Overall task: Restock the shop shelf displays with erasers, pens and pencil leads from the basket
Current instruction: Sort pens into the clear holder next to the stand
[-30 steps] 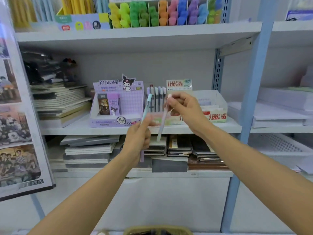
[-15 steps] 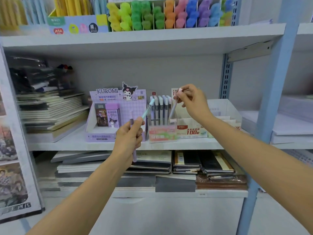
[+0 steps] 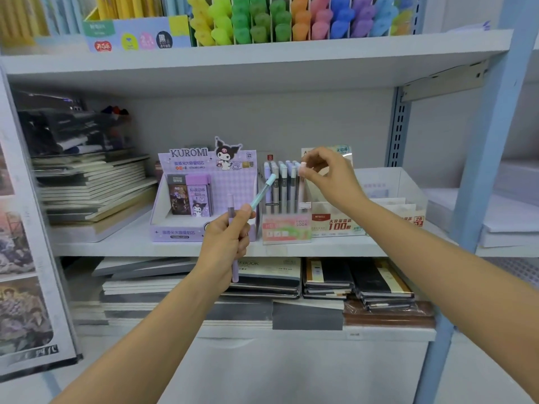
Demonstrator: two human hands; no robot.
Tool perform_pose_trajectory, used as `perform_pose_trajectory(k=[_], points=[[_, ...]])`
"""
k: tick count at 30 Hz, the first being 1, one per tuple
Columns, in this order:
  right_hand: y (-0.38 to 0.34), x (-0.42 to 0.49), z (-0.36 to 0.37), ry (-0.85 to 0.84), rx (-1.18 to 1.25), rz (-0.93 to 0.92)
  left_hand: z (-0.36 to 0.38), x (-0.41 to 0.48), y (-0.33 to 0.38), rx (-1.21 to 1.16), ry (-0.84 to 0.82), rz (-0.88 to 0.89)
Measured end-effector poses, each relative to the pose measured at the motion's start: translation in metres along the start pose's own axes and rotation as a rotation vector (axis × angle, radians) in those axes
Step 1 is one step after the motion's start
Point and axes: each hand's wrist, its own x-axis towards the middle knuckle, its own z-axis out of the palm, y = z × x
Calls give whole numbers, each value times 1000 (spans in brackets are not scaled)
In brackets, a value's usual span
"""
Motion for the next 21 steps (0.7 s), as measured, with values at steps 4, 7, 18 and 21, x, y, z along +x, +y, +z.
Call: perform_pose_trajectory(k=[4, 7, 18, 21], points=[[1, -3, 6, 9, -148, 37, 1, -5, 5, 1, 5, -13], [-4, -10, 3, 37, -135, 48, 1, -11, 7, -10, -13, -19], [-51, -54, 5, -283, 702, 164, 16, -30, 12, 43, -145, -57], [-55, -54, -1, -217, 691, 175, 12, -34, 17, 15, -162, -121]])
